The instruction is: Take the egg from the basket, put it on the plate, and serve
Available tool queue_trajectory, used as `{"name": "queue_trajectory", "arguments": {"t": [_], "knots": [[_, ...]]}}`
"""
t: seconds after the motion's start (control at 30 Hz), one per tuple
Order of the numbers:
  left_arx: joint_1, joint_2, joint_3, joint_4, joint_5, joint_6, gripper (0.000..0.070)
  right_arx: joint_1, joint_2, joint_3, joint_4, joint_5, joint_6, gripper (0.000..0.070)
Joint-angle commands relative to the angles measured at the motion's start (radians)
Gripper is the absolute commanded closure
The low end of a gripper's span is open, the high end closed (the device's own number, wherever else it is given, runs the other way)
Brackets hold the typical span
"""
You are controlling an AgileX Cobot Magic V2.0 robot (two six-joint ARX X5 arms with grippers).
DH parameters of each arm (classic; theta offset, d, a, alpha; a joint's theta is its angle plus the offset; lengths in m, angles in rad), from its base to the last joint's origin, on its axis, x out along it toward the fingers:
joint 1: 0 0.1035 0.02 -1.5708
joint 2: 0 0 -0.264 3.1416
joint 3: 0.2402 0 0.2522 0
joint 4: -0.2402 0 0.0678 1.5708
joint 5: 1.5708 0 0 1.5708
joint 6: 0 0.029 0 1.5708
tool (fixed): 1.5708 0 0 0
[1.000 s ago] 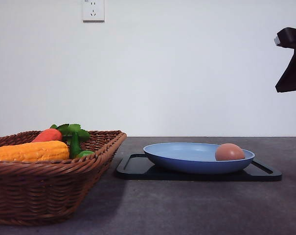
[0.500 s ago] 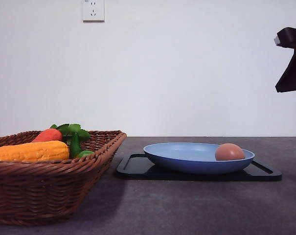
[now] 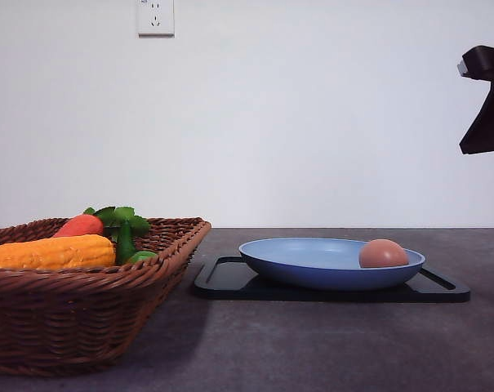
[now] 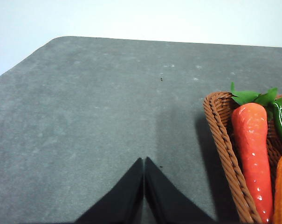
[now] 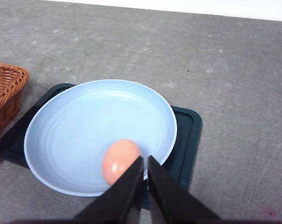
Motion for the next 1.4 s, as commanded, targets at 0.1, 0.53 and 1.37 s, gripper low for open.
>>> {"name": "queue_trajectory", "arguments": {"t": [0.1, 0.53, 1.37], "knots": [[0.000, -0.001, -0.016, -0.031, 0.000, -0.008, 0.0700, 0.008, 0.005, 0.005, 0.011, 0.003, 0.011, 0.0700], [0.000, -0.001, -0.016, -0.031, 0.000, -0.008, 0.0700, -0.080, -0.310, -0.069, -0.020, 0.179, -0.208, 0.0700], [0.000, -0.001, -0.016, -0.031, 0.000, -0.008, 0.0700, -0.389, -0.692, -0.324, -0.187, -0.140, -0.026, 0.0700]]}}
